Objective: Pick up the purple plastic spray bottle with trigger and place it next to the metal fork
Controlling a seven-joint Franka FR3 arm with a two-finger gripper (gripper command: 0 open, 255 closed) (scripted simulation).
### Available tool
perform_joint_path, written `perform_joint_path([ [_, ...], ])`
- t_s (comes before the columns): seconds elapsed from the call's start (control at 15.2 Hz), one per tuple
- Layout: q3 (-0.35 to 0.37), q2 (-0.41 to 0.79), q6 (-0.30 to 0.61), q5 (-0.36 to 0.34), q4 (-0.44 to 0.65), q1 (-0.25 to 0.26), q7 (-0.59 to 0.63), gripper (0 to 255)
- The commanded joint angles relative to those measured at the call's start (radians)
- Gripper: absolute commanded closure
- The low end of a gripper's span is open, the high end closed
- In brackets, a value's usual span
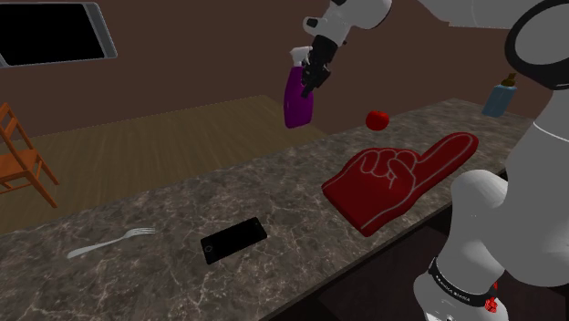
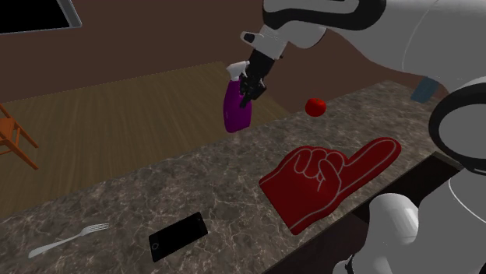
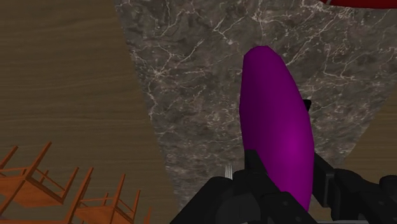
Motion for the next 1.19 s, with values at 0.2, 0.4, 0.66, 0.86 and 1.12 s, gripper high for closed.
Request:
perform_joint_path([
  [0.2, -0.01, 0.022, -0.066, 0.014, 0.081, -0.001, 0.021, 255],
  [0.4, -0.018, 0.04, -0.108, 0.028, 0.134, -0.004, 0.03, 255],
  [0.66, -0.032, 0.07, -0.169, 0.053, 0.21, -0.012, 0.041, 255],
  [0.86, -0.044, 0.099, -0.218, 0.078, 0.273, -0.022, 0.047, 255],
  [1.12, 0.001, 0.07, -0.131, 0.051, 0.206, 0.023, 0.097, 255],
])
